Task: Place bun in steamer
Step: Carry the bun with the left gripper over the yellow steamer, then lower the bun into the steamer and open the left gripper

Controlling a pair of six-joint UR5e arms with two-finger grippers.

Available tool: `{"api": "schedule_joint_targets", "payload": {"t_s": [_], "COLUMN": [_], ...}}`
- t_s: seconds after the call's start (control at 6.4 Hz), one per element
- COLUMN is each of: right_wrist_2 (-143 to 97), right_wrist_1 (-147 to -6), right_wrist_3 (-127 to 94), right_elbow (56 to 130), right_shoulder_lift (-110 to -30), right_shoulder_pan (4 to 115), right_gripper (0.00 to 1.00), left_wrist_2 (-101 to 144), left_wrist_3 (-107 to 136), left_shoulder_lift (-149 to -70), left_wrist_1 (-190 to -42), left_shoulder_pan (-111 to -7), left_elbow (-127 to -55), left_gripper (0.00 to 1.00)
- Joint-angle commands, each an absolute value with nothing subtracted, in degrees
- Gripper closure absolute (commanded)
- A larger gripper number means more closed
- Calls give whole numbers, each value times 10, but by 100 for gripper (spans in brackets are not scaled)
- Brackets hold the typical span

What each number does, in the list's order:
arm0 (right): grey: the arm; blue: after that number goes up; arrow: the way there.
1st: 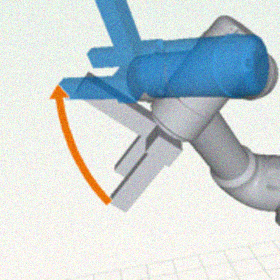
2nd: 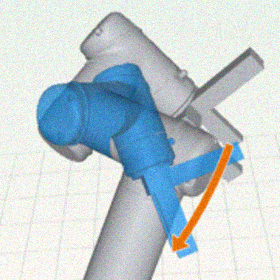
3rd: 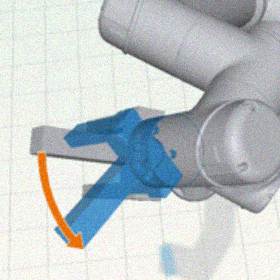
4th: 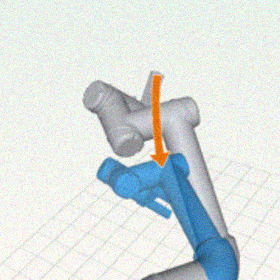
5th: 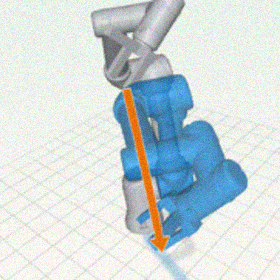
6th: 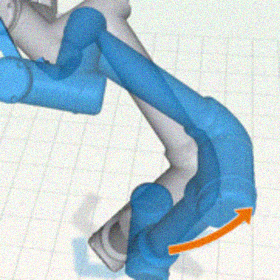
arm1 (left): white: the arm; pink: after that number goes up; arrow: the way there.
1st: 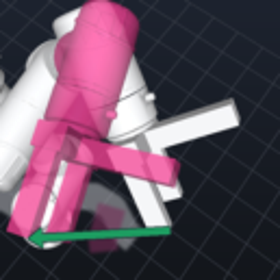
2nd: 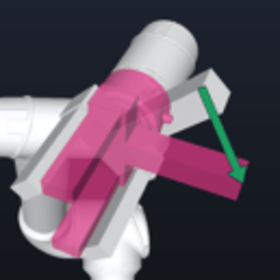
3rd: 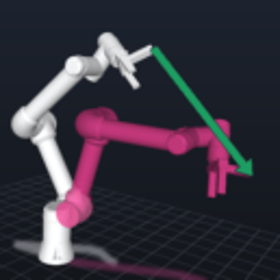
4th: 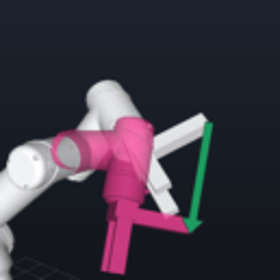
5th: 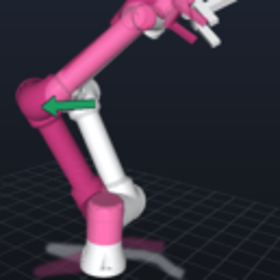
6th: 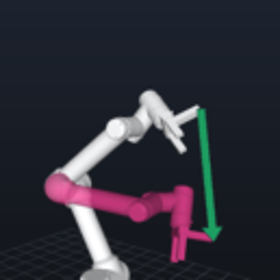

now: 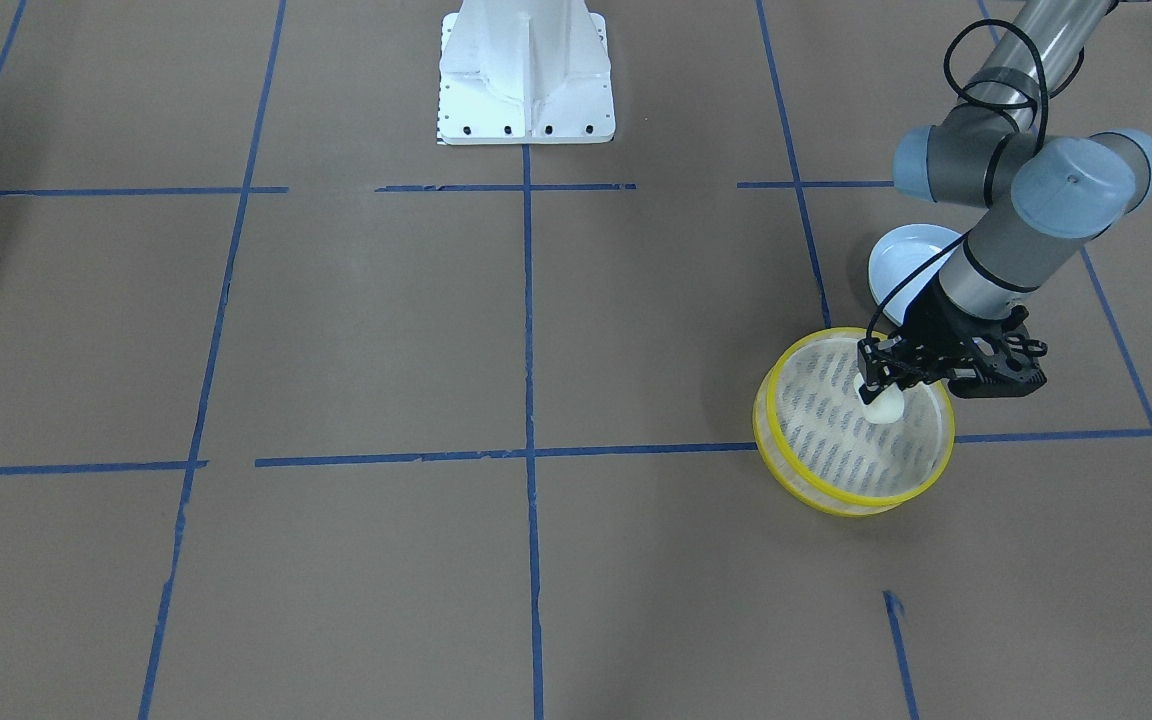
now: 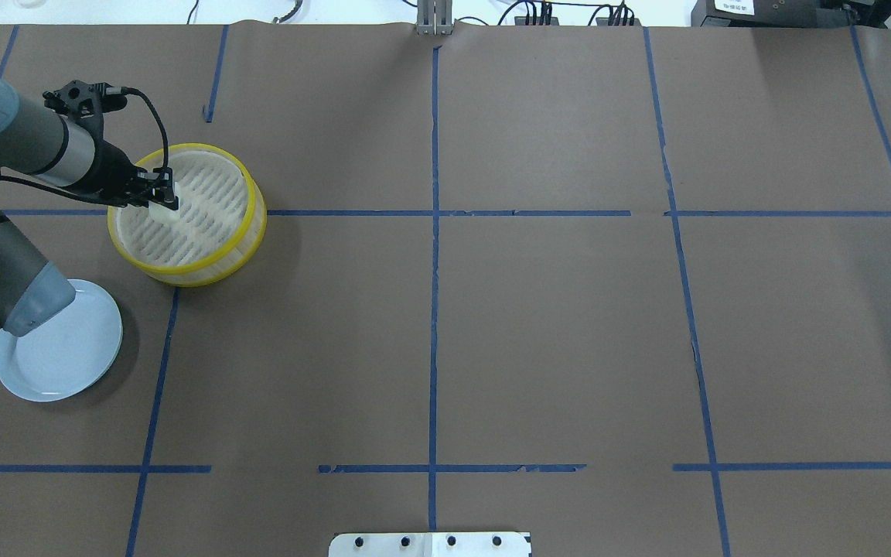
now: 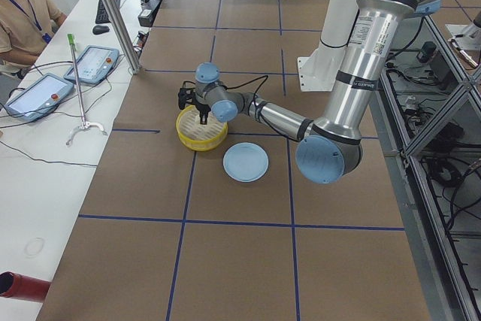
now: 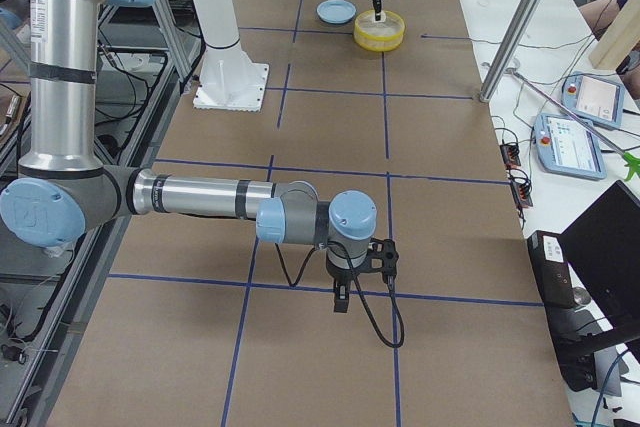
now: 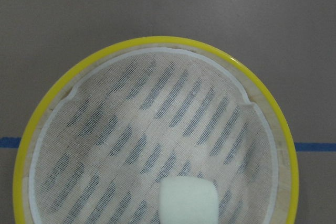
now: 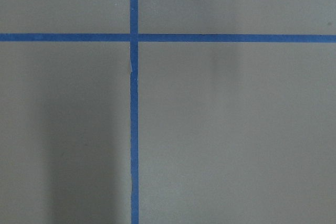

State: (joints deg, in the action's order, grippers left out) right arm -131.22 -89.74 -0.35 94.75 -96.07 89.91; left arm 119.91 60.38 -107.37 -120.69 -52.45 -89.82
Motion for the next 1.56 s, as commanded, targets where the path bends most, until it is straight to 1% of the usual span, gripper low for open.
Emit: {"api": "schedule_joint_targets", "payload": {"t_s": [0.0,0.78,0.94,1.09,1.25,1.41], "right_wrist_2": [-1312,-1312,-1312,-1312,-1312,-1312], "right_wrist_1": [-897,-897,-897,-897,-897,-897], "right_wrist_3": [-4,-4,-4,-4,-4,-4], "right_elbow": [947,947,947,947,947,947], "right_shoulder_lift": [-961,-961,-961,-961,-961,-961], "right_shoulder_pan": [899,899,899,899,899,899], "right_gripper": [0,0,0,0,0,0], "left_wrist_2": [1183,1181,1181,1181,1181,1181], "left_wrist_3": [606,606,606,606,606,606], "left_shoulder_lift": [-1095,-1098,-1098,-1098,-1098,-1098], "left_wrist_1": [-1206,-1190,-1189,-1189,-1190,-1190], "left_shoulder_pan": [-515,-500,-497,-497,-497,-497], "left_elbow": [-869,-860,-860,-860,-860,-862], "left_gripper": [68,67,63,62,57,41]}}
